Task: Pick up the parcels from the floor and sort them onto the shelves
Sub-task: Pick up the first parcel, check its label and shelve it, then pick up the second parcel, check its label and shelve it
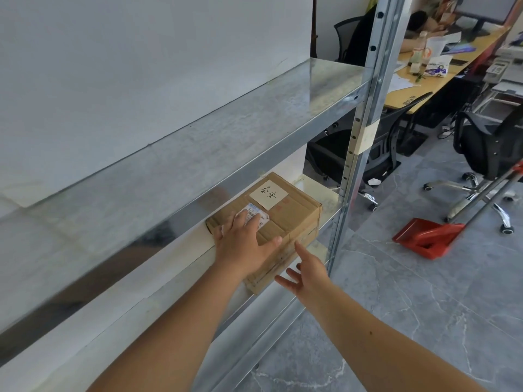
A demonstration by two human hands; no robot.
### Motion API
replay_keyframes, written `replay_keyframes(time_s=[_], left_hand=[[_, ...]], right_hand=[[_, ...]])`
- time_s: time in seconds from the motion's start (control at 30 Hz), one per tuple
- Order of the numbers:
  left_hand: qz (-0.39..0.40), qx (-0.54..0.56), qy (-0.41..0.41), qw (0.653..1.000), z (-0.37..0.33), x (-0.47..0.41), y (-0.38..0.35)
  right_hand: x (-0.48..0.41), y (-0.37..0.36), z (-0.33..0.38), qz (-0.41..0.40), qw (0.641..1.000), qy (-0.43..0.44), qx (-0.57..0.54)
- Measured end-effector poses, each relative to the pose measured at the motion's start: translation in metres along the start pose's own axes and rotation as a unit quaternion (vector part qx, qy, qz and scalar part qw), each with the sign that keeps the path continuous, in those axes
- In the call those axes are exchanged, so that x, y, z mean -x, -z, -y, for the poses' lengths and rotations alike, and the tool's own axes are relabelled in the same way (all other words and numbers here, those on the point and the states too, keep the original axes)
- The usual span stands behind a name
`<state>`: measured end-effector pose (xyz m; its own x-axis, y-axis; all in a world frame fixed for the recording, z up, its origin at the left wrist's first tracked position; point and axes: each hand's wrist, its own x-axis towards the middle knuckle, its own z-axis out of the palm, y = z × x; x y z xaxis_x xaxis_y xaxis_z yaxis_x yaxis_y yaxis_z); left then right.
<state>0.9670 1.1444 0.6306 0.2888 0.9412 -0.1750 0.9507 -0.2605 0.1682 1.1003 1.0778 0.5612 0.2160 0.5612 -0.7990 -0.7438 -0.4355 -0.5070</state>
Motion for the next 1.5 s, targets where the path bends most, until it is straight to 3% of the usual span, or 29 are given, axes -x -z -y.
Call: replay_keyframes(time_s=[0.13,0.33,0.47,0.53,0.63,0.83,1.1,1.27,1.5], left_hand=[[-0.019,0.033,0.015,0.999,0.011,0.016,0.003],[-0.088,0.134,0.058,0.985,0.029,0.040,0.015],[-0.096,0.229,0.109,0.962,0.037,0.058,0.027],[-0.093,0.340,0.152,0.923,0.036,0.069,0.036],[-0.135,0.516,0.185,0.825,0.039,0.087,0.048],[-0.165,0.627,0.250,0.719,0.077,0.144,0.056],[-0.241,0.635,0.299,0.670,0.139,0.266,0.061],[-0.319,0.615,0.323,0.645,0.162,0.365,0.053],[-0.450,0.600,0.363,0.553,0.183,0.526,0.048]], right_hand=[[0.003,0.017,0.002,-0.028,1.000,0.007,0.005],[0.017,0.017,0.029,-0.051,0.988,0.142,0.034],[0.035,-0.001,0.050,-0.017,0.978,0.199,0.061],[0.045,-0.010,0.055,-0.001,0.969,0.232,0.083],[0.061,-0.027,0.051,0.032,0.949,0.283,0.136],[0.104,-0.055,0.023,0.141,0.900,0.348,0.220],[0.159,-0.074,-0.060,0.252,0.816,0.415,0.313],[0.214,-0.072,-0.134,0.313,0.801,0.389,0.330],[0.291,-0.061,-0.248,0.387,0.772,0.358,0.355]])
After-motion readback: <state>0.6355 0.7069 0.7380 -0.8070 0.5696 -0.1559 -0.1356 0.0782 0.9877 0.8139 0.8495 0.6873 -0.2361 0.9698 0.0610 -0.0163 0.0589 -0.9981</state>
